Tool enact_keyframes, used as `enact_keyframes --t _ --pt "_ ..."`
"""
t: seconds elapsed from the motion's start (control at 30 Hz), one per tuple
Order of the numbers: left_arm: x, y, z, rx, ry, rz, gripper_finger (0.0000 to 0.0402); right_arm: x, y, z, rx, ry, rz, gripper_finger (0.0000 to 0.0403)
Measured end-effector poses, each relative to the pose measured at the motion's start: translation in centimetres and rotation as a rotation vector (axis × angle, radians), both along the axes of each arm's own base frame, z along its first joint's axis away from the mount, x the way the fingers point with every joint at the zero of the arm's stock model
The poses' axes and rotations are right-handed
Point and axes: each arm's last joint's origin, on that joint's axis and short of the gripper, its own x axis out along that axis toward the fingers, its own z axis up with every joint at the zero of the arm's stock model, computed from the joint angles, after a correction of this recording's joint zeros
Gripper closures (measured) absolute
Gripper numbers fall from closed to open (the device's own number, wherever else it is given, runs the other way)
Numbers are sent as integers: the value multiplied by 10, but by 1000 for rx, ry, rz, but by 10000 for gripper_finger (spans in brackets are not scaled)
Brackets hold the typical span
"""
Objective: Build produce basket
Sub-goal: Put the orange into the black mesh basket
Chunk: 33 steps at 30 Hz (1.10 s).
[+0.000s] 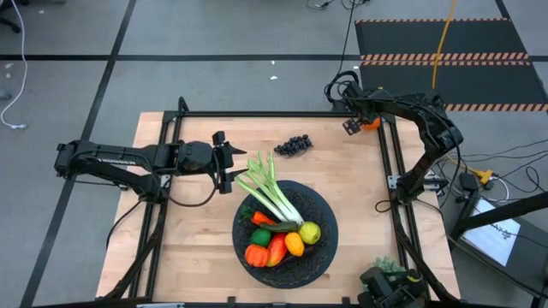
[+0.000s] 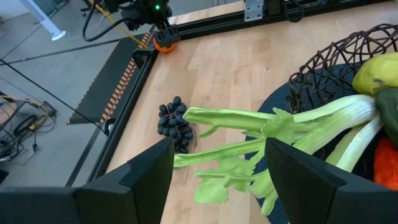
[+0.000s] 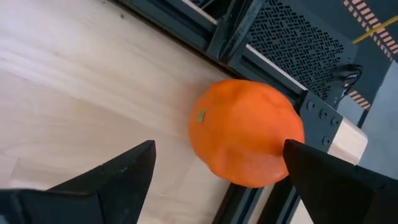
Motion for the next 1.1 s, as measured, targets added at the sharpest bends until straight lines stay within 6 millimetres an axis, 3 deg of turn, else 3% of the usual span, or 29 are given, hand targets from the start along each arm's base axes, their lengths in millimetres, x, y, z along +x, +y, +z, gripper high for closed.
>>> enact_keyframes --t 1.1 --pt "0 0 0 25 7 -13 149 1 -2 -3 -29 34 -23 39"
